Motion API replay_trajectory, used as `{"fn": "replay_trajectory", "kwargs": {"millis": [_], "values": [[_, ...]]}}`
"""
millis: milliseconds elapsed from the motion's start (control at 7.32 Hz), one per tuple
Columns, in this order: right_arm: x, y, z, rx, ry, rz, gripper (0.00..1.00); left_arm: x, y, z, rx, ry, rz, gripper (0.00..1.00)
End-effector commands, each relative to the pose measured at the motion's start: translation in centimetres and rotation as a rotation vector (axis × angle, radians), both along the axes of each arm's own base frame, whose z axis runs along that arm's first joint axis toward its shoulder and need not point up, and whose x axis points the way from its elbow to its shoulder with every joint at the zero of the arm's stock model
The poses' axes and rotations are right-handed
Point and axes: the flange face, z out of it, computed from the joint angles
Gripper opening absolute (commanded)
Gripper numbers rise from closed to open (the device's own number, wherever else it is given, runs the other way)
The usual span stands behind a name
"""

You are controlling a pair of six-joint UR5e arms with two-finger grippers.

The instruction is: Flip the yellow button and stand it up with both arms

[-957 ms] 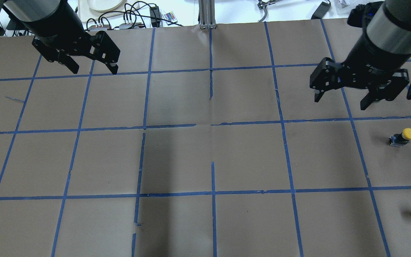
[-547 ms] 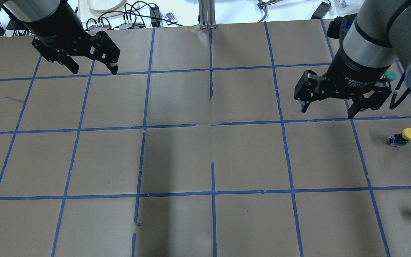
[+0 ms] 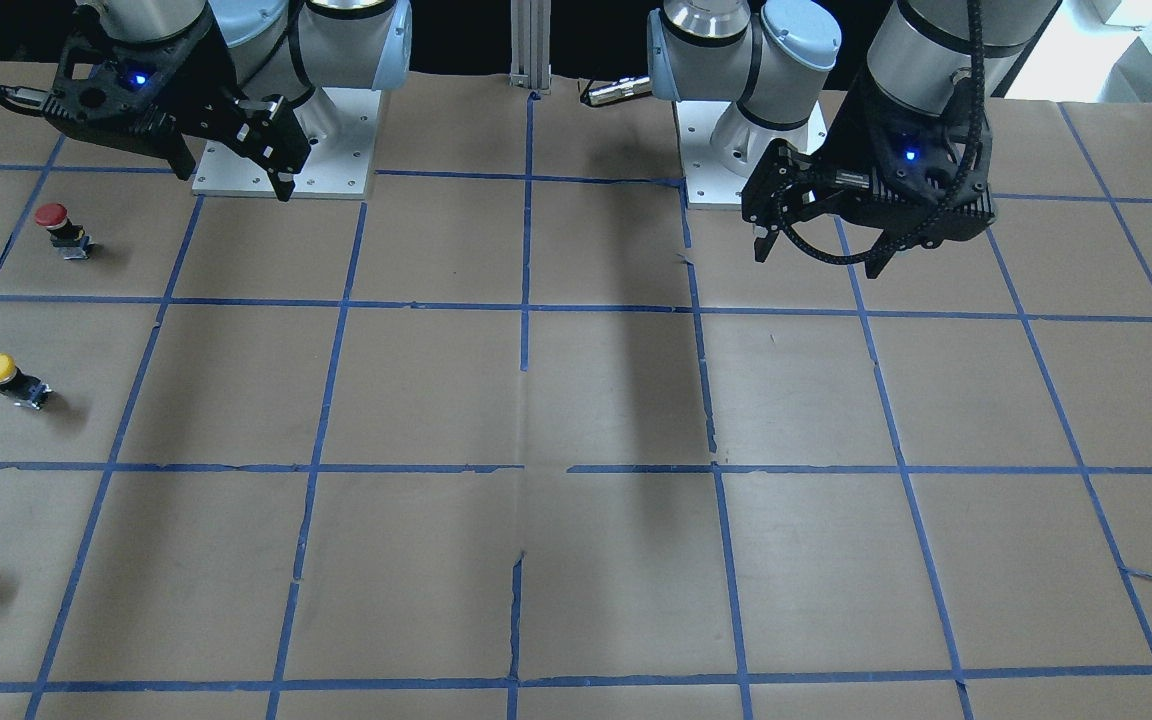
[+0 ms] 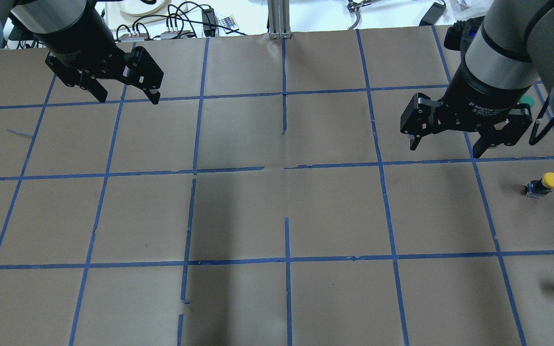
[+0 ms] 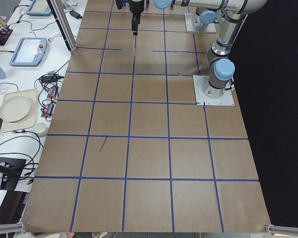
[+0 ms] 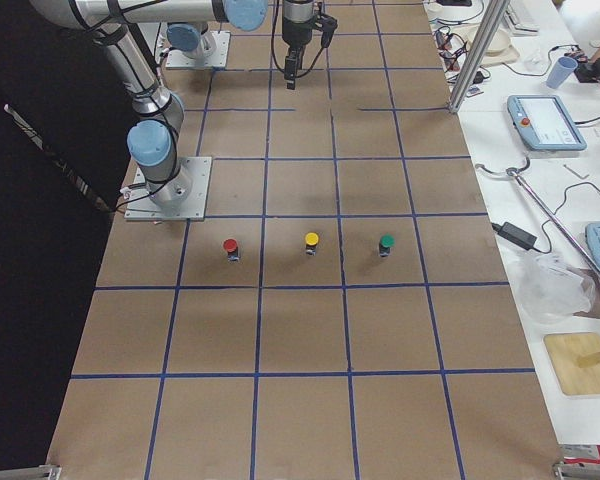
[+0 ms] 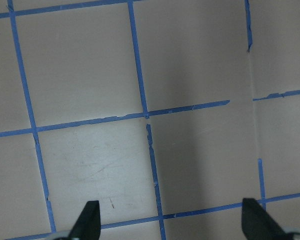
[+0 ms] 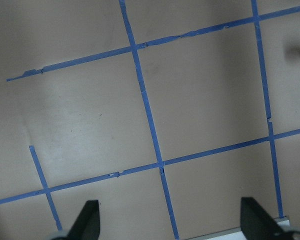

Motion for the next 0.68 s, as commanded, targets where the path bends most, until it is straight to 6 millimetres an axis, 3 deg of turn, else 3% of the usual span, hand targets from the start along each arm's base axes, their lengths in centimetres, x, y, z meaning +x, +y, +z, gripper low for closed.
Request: {"fn": "replay_trajectory", "kwargs": {"millis": [0,547], "values": [[0.29,0.3,0.52,-0.008,-0.029,0.006,1.0,-0.02,0.04,-0.09,0.001,-0.003,-0.001,1.0],[0.46,0.59,0.62,-0.01,-0.032,0.009,1.0,-0.02,0.03,-0.02,-0.001,-0.003,-0.001,1.0]]}}
